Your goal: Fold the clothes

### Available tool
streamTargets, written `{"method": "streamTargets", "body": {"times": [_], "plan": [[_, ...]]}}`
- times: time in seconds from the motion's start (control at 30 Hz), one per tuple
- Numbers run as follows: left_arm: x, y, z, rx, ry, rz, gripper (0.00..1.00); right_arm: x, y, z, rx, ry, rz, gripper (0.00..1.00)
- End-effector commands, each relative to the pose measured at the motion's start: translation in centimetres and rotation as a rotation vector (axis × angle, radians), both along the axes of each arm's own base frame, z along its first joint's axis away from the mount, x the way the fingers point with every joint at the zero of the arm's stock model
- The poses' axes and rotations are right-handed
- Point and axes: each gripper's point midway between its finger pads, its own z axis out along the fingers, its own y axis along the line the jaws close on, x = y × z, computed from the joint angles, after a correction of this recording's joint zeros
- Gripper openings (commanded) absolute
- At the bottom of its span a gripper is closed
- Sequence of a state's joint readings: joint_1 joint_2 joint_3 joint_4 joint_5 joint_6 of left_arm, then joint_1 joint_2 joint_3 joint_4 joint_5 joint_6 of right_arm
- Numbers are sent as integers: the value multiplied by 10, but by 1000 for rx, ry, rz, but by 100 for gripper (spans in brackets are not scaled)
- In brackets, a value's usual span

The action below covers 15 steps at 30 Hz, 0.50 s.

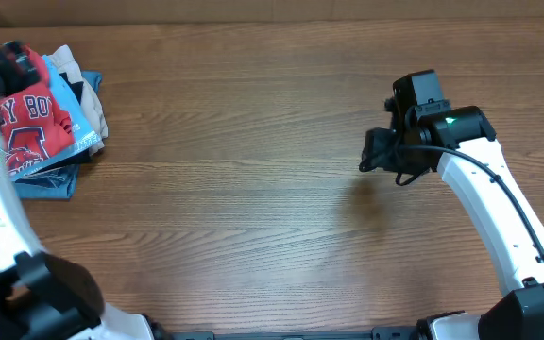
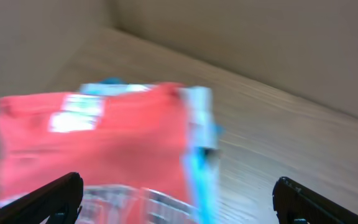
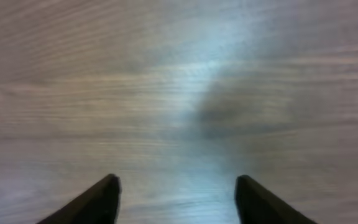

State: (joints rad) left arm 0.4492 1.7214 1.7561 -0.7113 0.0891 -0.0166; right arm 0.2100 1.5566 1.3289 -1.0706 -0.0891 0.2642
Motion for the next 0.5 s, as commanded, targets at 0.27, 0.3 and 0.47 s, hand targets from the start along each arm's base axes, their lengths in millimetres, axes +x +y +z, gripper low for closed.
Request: {"method": "streamTargets", "body": {"times": [0.27,0.3,0.47], "plan": [[-42,-163,-29,-116,305,-336,100,69,28,57,91,-386,154,100],[-48,-171,-34,-132,338,-351,100,73,27,61,85,-405,157,100],[-77,-181,-48,-159,472,-353,100,65,22,64,67,-363,147,100]]}}
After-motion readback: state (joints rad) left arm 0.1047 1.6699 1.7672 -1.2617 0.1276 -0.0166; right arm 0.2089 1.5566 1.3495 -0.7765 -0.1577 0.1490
